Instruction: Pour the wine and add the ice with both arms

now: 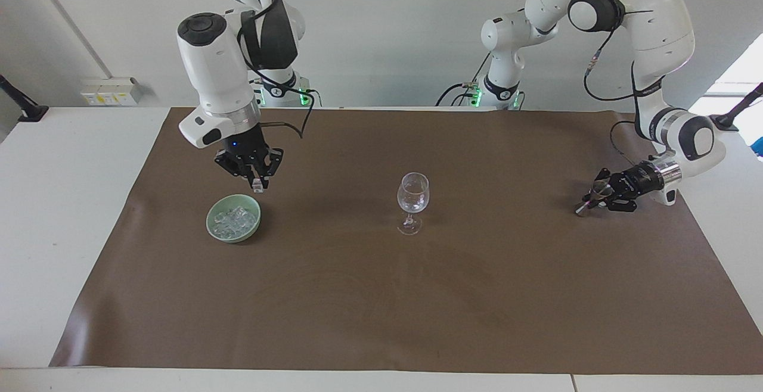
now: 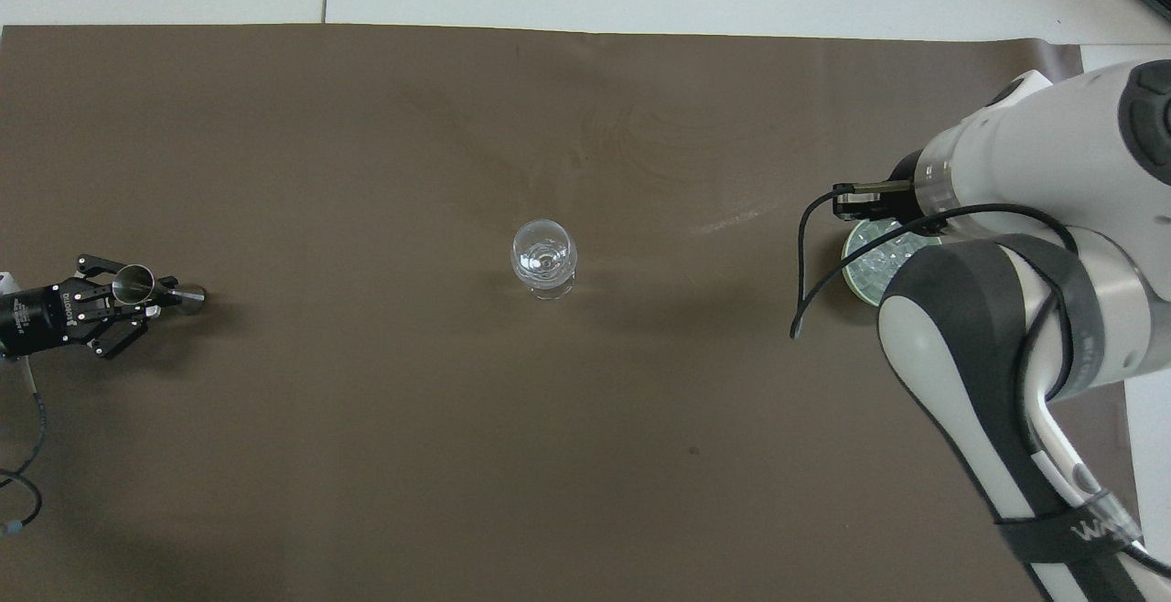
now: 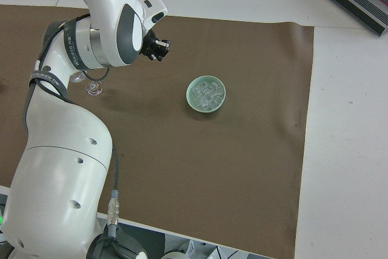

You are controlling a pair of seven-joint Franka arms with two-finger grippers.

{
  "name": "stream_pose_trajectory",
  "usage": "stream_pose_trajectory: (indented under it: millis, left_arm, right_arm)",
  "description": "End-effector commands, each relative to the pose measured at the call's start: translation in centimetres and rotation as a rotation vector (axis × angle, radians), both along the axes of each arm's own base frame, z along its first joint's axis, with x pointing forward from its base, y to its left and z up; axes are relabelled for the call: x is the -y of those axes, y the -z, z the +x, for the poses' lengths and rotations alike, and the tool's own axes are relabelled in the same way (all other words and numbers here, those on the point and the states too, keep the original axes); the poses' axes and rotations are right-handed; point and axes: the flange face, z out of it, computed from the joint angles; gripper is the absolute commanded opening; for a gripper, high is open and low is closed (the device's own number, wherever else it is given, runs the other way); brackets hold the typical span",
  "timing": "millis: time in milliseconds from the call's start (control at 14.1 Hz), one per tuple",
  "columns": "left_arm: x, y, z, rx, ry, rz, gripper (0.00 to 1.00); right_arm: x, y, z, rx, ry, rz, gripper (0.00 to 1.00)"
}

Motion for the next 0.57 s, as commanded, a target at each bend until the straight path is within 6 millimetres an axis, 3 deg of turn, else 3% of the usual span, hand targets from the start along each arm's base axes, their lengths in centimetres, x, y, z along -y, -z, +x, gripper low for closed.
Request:
stream_pose_trajectory:
  millis: [0,213,285,356,498]
  left_arm:
    - [-0.6,0.7,-0.9,0.025,-0.007,-0.033,0.00]
    - [-0.8,0.8,-1.1,0.025,-0.012,-0.032,0.00]
    - [-0.7,0.8,-1.0,0.027,-0.009,-0.033,0.31]
    - [-0.8,0.8,-1.0,0.026,-0.010,-0.032,0.96]
    - [-0.7,0.7,-0.9,0.028,-0.010,-0.030,1.00]
  right_arm:
    - [-3.9,-1.2,0.9,0.028,0.082,0.055,0.00]
    - [-9.5,-1.5,0.1,0.057,0.127,0.113,0.00]
    - [-10.9,-1.3,0.0,0.066,0.148,0.132,0.00]
    - [-12.1,-1.1,-0.1,0.080,0.155,0.152,0.00]
    - [-13.9,-0.8,-0.2,0.090,0.181,0.182,0.00]
